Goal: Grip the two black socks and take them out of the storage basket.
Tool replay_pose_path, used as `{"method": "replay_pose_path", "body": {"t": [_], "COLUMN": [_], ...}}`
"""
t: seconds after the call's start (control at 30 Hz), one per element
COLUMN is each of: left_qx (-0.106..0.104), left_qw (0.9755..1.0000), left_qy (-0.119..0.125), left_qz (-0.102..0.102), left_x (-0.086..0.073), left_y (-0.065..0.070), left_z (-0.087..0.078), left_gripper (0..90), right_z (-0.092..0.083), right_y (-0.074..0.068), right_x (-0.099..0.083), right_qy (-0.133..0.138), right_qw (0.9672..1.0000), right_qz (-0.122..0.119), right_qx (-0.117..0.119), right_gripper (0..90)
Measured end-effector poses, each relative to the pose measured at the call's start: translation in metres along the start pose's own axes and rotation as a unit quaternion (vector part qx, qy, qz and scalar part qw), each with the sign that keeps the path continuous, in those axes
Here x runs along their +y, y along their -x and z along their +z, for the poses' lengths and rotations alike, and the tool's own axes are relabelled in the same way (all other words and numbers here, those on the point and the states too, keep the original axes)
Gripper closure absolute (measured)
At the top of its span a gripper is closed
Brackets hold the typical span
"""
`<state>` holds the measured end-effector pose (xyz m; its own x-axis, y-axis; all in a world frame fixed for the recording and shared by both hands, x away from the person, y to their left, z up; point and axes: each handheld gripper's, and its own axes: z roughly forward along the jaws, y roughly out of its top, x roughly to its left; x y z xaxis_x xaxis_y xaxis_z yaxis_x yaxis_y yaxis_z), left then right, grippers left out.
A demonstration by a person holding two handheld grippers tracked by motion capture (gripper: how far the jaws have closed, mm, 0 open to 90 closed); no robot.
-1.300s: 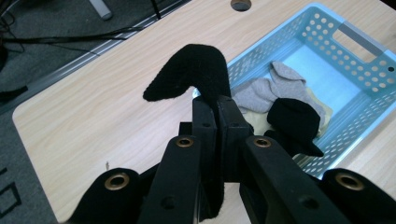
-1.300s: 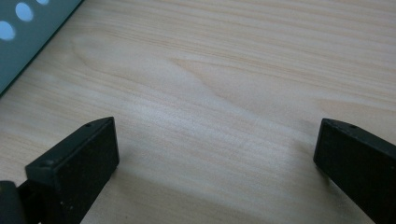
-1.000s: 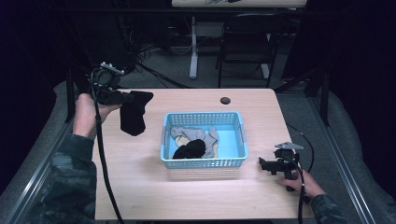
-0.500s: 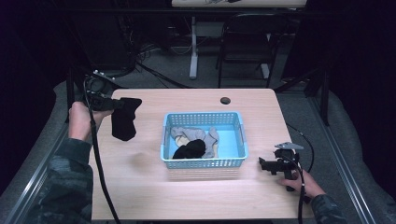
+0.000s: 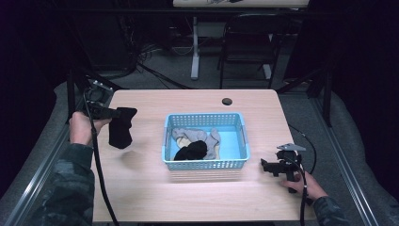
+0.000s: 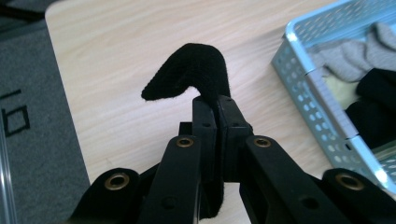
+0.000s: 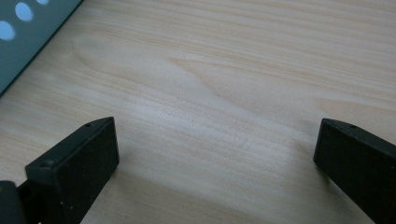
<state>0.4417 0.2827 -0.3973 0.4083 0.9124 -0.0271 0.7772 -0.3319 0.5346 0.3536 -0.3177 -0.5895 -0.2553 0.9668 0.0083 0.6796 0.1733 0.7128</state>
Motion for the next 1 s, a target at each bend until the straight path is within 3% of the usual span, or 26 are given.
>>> {"method": "replay_pose_path", "body": {"t": [0.4,0.63,1.0], "left_qx": [-0.012,-0.017,-0.029], "left_qw": [0.9981,0.9957,0.9919], "left_qy": [-0.043,-0.076,-0.096], "left_qz": [-0.041,-0.051,-0.078], "left_x": [-0.022,-0.035,-0.054], "left_y": [-0.019,-0.020,-0.026], "left_z": [0.037,0.060,0.090], "left_gripper": [87.1,86.6,81.1], "right_z": [0.000,0.000,0.000], "right_y": [0.000,0.000,0.000], "right_x": [0.000,0.000,0.000], "right_qy": [0.000,0.000,0.000], "right_qw": [1.0000,1.0000,1.0000], "right_qz": [0.000,0.000,0.000], "right_qx": [0.000,0.000,0.000], "right_gripper": [0.0,0.0,0.0]}}
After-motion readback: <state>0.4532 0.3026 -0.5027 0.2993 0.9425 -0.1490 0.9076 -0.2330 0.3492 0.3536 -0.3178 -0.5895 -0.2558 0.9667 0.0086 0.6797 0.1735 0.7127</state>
